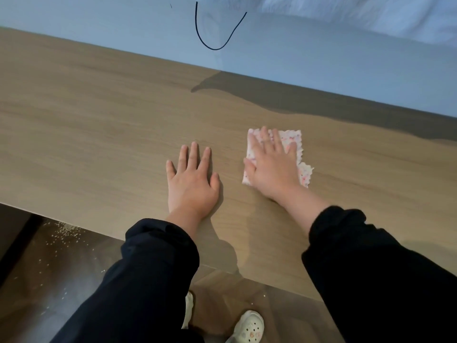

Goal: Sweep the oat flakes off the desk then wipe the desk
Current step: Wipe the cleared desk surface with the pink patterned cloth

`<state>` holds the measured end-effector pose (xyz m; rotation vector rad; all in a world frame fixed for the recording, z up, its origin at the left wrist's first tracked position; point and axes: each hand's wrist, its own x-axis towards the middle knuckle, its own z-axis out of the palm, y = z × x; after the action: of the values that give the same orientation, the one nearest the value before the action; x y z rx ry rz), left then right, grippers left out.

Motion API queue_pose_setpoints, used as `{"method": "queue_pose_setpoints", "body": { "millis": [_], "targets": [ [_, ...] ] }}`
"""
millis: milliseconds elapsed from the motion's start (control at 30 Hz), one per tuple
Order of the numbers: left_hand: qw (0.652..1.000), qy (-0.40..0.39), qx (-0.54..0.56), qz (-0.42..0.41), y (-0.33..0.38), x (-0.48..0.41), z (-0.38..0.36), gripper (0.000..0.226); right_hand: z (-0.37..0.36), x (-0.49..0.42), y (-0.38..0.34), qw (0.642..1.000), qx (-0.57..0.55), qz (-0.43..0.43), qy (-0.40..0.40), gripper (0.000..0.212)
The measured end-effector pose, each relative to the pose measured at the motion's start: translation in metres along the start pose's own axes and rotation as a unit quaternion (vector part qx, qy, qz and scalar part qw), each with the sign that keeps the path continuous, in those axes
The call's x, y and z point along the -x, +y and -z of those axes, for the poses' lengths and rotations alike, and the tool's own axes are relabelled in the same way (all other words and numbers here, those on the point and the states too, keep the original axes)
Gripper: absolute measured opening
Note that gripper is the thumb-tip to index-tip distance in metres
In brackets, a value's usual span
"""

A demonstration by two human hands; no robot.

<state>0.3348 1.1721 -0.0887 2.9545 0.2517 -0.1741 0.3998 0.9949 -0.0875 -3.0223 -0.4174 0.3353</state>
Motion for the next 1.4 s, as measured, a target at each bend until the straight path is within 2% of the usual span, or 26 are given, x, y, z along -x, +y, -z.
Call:
{"method": "queue_pose_setpoints", "body": {
  "millis": [100,167,233,333,400,533,667,767,833,967,1067,1233,1333,1400],
  "targets": [
    [1.000,-0.003,0.002,-0.002,0.000,0.000,0.000,0.063,-0.008,0.061,-0.006,0.988,0.013,0.151,-0.024,0.064],
    [1.000,-0.002,0.002,-0.004,-0.001,-0.001,0.000,0.063,-0.010,0.088,0.006,0.980,0.026,0.190,-0.041,0.063],
    [1.000,-0.001,0.003,-0.005,-0.001,-0.001,0.000,0.063,-0.009,0.079,0.023,0.988,0.047,0.142,-0.046,0.064],
    [1.000,-0.001,0.003,-0.005,-0.001,0.000,-0.001,0.063,0.001,0.026,0.032,0.999,0.031,0.004,-0.003,0.065],
    [1.000,-0.002,0.003,-0.005,-0.001,0.000,0.000,0.063,0.007,-0.016,0.023,0.999,0.019,-0.033,0.012,0.063],
    [1.000,-0.004,0.011,-0.002,0.000,0.000,0.001,0.062,0.009,-0.060,-0.019,1.000,0.009,0.023,0.006,0.062],
    [1.000,-0.011,0.015,-0.004,0.001,0.002,0.004,0.062,0.019,-0.038,-0.027,0.989,-0.087,0.113,0.023,0.057],
    [1.000,-0.012,0.016,-0.001,0.001,0.001,0.005,0.063,0.011,-0.021,-0.009,0.986,0.012,0.167,-0.002,0.058],
    [1.000,-0.016,0.017,-0.002,0.001,0.001,0.005,0.063,0.011,-0.033,0.014,0.990,0.027,0.141,-0.007,0.065],
    [1.000,-0.008,0.020,0.000,0.001,0.001,0.003,0.063,0.025,-0.096,0.054,0.999,0.042,0.008,0.007,0.057],
    [1.000,-0.012,0.012,0.002,0.000,0.000,0.003,0.063,0.033,-0.142,0.038,0.999,0.029,0.023,-0.032,0.057],
    [1.000,-0.014,0.008,0.009,0.001,-0.001,0.003,0.063,0.038,-0.168,-0.001,0.997,0.007,0.056,-0.044,0.057],
    [1.000,-0.014,0.007,0.008,0.002,0.000,0.004,0.062,0.035,-0.158,0.019,0.999,0.017,0.031,-0.030,0.056],
    [1.000,-0.013,0.009,0.008,0.002,0.000,0.005,0.062,0.032,-0.147,0.048,0.999,0.029,-0.015,-0.013,0.057]
  ]
}}
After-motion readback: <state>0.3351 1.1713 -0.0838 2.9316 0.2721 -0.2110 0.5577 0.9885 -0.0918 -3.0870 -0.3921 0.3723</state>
